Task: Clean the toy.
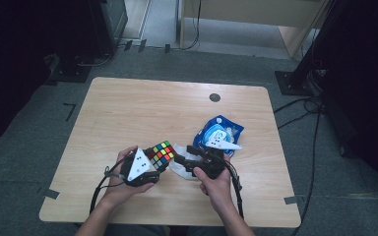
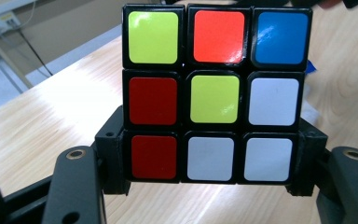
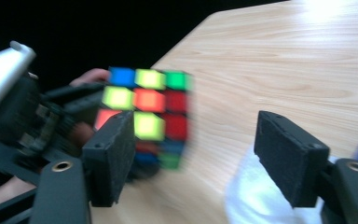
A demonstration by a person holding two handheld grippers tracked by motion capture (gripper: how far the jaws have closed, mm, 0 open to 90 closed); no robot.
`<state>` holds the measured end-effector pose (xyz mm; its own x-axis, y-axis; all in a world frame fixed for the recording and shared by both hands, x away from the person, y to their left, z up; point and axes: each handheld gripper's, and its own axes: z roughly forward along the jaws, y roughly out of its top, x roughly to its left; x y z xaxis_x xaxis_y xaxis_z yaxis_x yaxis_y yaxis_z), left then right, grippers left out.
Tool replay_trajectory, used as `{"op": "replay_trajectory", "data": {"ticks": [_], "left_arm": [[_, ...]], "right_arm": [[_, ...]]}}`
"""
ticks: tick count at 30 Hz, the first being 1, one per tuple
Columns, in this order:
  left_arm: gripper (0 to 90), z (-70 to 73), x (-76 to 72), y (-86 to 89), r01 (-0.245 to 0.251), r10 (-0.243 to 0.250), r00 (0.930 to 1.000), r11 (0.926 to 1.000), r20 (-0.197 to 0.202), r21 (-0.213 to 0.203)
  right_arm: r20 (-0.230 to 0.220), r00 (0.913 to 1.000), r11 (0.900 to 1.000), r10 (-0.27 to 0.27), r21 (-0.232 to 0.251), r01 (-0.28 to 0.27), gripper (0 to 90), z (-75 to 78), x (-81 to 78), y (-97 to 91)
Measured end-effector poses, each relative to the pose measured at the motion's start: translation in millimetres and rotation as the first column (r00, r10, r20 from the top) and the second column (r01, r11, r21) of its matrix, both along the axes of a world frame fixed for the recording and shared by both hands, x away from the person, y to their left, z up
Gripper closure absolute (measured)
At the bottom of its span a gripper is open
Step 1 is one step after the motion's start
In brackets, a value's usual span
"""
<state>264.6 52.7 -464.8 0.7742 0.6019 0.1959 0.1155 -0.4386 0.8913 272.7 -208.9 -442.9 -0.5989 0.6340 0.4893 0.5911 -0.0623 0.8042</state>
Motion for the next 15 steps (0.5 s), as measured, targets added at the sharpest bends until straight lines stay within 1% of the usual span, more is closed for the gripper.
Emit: {"op": "replay_trajectory", "data": {"ticks": [1,2,3,4,5,6,8,9,11,13,15], "left_arm": [[33.7,1.0,2.1,4.4,-0.01,0.01,0.9999,0.9998,-0.007,-0.015],[33.7,1.8,3.9,8.5,-0.021,0.021,0.9997,0.9993,-0.015,-0.03],[33.7,2.4,5.4,12.4,-0.028,0.028,0.9994,0.9987,-0.02,-0.042],[33.7,2.4,5.4,12.4,-0.028,0.028,0.9994,0.9987,-0.02,-0.042],[33.7,3.4,7.0,18.1,-0.037,0.036,0.999,0.9974,-0.027,-0.061],[33.7,3.8,7.6,19.9,-0.04,0.038,0.9989,0.9969,-0.029,-0.068],[33.7,4.3,8.3,21.7,-0.039,0.036,0.9987,0.9954,-0.036,-0.088],[33.7,4.8,8.5,22.1,-0.039,0.036,0.9987,0.9949,-0.037,-0.093],[33.7,5.4,8.6,22.2,-0.037,0.033,0.9986,0.9936,-0.042,-0.106],[33.7,5.8,8.5,22.5,-0.034,0.03,0.9987,0.9934,-0.042,-0.11],[33.7,6.0,8.6,22.9,-0.03,0.025,0.9986,0.9932,-0.046,-0.112]], "right_arm": [[-0.001,1.0,1.0,-0.001,0.003,0.001,32.0,-1.9,1.2,-2.9],[-0.007,1.0,0.9998,-0.005,0.018,0.005,32.4,-5.0,2.6,-5.6],[-0.01,0.9998,0.9999,-0.015,0.003,0.015,32.4,-8.3,3.7,-6.4],[0.0,0.9996,0.9986,-0.029,-0.045,0.029,32.7,-12.1,4.4,-5.0],[0.015,0.999,0.9928,-0.042,-0.112,0.044,33.0,-17.9,5.6,-1.8],[0.016,0.9989,0.9883,-0.043,-0.146,0.045,33.2,-21.8,6.4,0.5],[0.022,0.9988,0.9739,-0.043,-0.222,0.046,33.3,-33.5,8.8,7.5],[0.02,0.9991,0.9666,-0.038,-0.253,0.042,33.7,-38.7,9.3,10.8],[0.033,0.9991,0.951,-0.027,-0.307,0.036,36.9,-47.5,9.2,17.5],[0.047,0.9987,0.9302,-0.019,-0.365,0.035,39.4,-54.0,7.9,23.8],[0.062,0.9977,0.9106,-0.028,-0.41,0.051,41.8,-58.9,7.1,27.4]]}}
